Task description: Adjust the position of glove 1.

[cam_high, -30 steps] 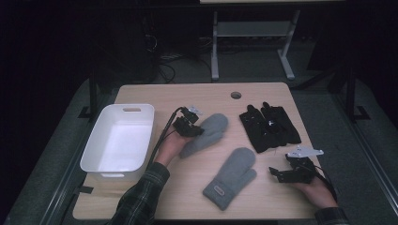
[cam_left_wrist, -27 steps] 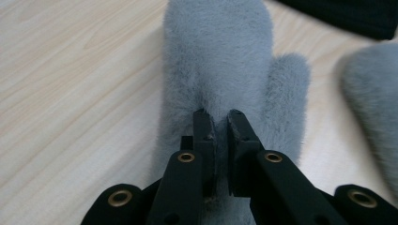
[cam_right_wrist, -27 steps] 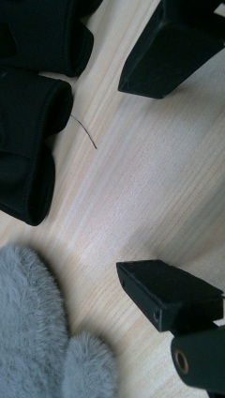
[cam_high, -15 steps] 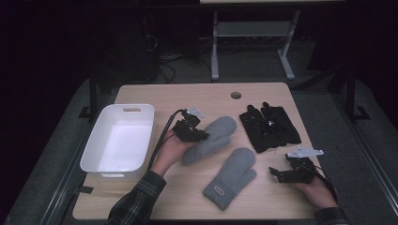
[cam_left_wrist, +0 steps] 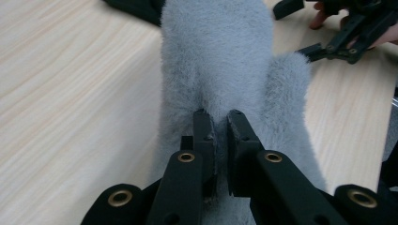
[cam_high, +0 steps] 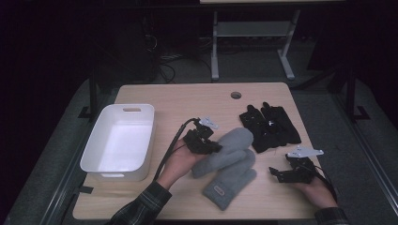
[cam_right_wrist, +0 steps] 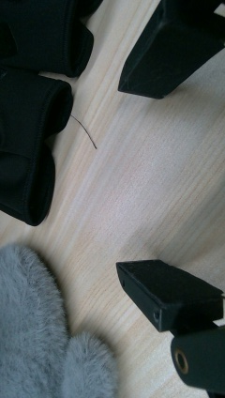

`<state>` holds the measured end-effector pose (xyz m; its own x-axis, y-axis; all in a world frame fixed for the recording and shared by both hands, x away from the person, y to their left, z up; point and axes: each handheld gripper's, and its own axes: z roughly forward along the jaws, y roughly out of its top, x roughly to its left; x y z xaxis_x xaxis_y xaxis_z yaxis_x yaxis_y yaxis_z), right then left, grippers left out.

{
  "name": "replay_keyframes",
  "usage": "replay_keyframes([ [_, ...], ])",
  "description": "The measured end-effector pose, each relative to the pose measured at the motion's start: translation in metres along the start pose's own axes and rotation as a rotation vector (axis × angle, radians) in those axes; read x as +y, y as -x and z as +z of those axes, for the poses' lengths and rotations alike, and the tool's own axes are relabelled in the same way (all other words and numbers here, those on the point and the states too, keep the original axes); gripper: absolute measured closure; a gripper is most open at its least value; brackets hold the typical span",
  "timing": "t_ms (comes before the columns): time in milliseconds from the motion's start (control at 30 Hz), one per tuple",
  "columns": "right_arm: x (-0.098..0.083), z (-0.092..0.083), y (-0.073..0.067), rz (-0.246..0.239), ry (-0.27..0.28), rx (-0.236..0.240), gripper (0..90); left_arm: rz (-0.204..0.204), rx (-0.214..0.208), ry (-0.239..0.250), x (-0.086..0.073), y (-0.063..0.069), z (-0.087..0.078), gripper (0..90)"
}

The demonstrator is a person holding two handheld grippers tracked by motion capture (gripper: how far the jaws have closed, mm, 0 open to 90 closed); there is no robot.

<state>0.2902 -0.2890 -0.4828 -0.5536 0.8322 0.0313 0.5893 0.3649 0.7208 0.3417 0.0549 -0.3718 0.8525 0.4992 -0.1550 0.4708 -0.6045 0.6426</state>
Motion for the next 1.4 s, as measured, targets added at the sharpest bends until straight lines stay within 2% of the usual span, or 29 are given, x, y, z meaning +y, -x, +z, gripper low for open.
replay_keyframes([
  [167, 0.0, 0.0, 0.0, 0.001, -0.001, 0.0, 11.7, 0.02, -0.026, -0.026, 0.004, 0.022, 0.006, 83.8],
  [333, 0.0, 0.0, 0.0, 0.001, -0.001, 0.0, 11.7, 0.013, -0.038, -0.043, 0.004, 0.032, 0.014, 83.8],
  [433, 0.0, 0.0, 0.0, 0.001, -0.001, 0.0, 11.8, 0.009, -0.052, -0.052, 0.002, 0.034, 0.022, 83.7],
  [567, 0.0, 0.0, 0.0, 0.001, -0.001, 0.0, 11.7, 0.012, -0.045, -0.087, -0.001, 0.032, 0.036, 83.5],
  [600, 0.0, 0.0, 0.0, 0.002, -0.001, 0.0, 11.7, -0.005, -0.047, -0.084, -0.002, 0.033, 0.04, 83.2],
  [633, 0.0, 0.0, 0.0, 0.001, -0.001, 0.0, 11.7, 0.002, -0.046, -0.09, -0.003, 0.032, 0.042, 82.7],
  [667, 0.0, 0.0, 0.0, 0.001, -0.001, 0.0, 11.7, 0.02, -0.044, -0.097, -0.004, 0.031, 0.044, 81.6],
  [767, 0.0, 0.0, 0.0, 0.002, -0.001, 0.0, 11.7, 0.027, -0.042, -0.078, -0.004, 0.032, 0.044, 75.8],
  [867, 0.0, 0.0, 0.0, -0.015, -0.007, 0.012, 9.8, 0.066, -0.033, -0.062, -0.003, 0.03, 0.039, 64.1],
  [900, 0.001, 0.0, -0.001, -0.013, -0.011, 0.014, 10.3, 0.062, -0.034, -0.039, -0.003, 0.03, 0.037, 61.2],
  [933, 0.004, -0.002, -0.001, -0.015, -0.03, 0.023, 17.8, 0.077, -0.034, -0.035, -0.003, 0.028, 0.035, 56.3],
  [967, 0.004, -0.002, -0.001, -0.015, -0.03, 0.023, 17.8, 0.068, -0.031, -0.014, -0.004, 0.028, 0.033, 56.3],
  [1000, 0.005, -0.004, -0.001, -0.011, -0.037, 0.037, 21.7, 0.073, -0.024, -0.005, -0.004, 0.025, 0.029, 54.9],
  [1067, 0.007, -0.011, -0.005, -0.02, -0.012, 0.054, 33.4, 0.09, -0.022, 0.005, -0.006, 0.019, 0.023, 51.9],
  [1100, 0.007, -0.011, -0.005, -0.02, -0.012, 0.054, 33.4, 0.091, -0.019, 0.007, -0.007, 0.016, 0.021, 51.9],
  [1133, 0.008, -0.013, -0.006, -0.019, -0.009, 0.058, 37.9, 0.093, -0.013, 0.005, -0.01, 0.011, 0.018, 50.5],
  [1233, 0.011, -0.018, -0.012, -0.024, -0.006, 0.096, 51.4, 0.079, 0.012, -0.003, -0.021, -0.003, 0.01, 48.5],
  [1400, 0.016, -0.02, -0.029, -0.05, -0.01, 0.171, 68.7, 0.016, 0.004, 0.007, -0.047, -0.02, 0.001, 46.4],
])
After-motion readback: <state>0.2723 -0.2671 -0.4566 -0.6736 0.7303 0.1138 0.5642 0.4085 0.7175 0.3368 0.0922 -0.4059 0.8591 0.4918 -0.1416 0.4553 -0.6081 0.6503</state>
